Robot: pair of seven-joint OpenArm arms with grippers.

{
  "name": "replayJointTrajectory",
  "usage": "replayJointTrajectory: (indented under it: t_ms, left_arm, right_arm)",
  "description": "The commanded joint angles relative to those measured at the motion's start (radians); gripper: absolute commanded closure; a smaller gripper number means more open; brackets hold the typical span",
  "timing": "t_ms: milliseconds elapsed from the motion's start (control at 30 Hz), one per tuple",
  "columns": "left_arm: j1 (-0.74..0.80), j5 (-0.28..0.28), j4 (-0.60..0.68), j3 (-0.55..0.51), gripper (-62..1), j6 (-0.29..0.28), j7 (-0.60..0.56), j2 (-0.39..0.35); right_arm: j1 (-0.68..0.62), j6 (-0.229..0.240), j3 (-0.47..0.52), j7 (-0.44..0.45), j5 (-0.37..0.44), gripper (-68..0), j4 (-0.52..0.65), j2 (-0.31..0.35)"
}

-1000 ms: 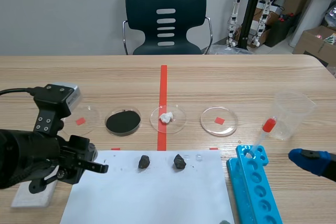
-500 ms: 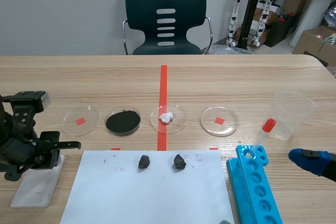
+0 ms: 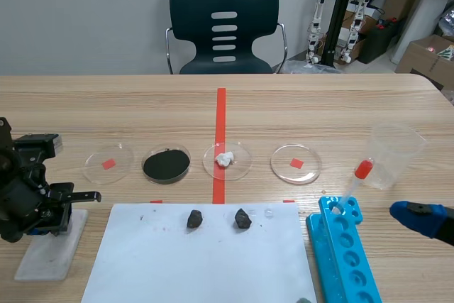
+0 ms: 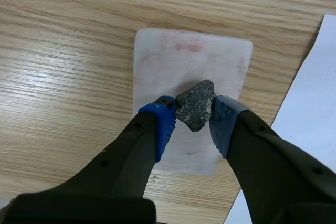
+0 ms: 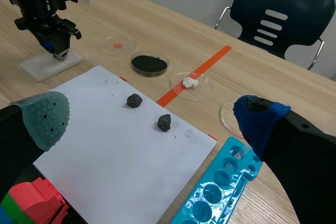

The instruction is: Rub the mineral on the streak plate

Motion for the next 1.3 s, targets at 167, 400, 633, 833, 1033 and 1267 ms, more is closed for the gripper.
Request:
replayJointTrajectory:
  t_ms: [167, 400, 633, 833, 1033, 1267]
  left_arm:
    - [-0.023, 0.005, -0.022, -0.006, -10.0, -0.005, 0.002, 0.017]
    - [-0.023, 0.007, -0.022, -0.006, -10.0, -0.005, -0.031, 0.018]
    - [-0.023, 0.076, -0.022, -0.006, -10.0, 0.007, -0.032, 0.018]
    - [-0.023, 0.126, -0.022, -0.006, -10.0, 0.014, -0.028, 0.018]
    - [-0.022, 0.068, -0.022, -0.006, -10.0, 0.007, -0.031, 0.019]
    - [-0.022, -0.053, -0.022, -0.006, -10.0, -0.023, -0.076, 0.019]
  right_arm:
    - [0.004, 0.000, 0.003, 0.018, 0.011, -67.9, 0.011, 0.005]
    - [0.004, 0.000, 0.003, 0.018, 0.011, -67.9, 0.011, 0.005]
    - [0.004, 0.000, 0.003, 0.018, 0.011, -67.9, 0.011, 0.005]
    - [0.004, 0.000, 0.003, 0.018, 0.011, -67.9, 0.011, 0.005]
    - [0.004, 0.000, 0.003, 0.018, 0.011, -67.9, 0.011, 0.005]
    - [0.004, 0.000, 0.003, 0.018, 0.011, -67.9, 0.011, 0.005]
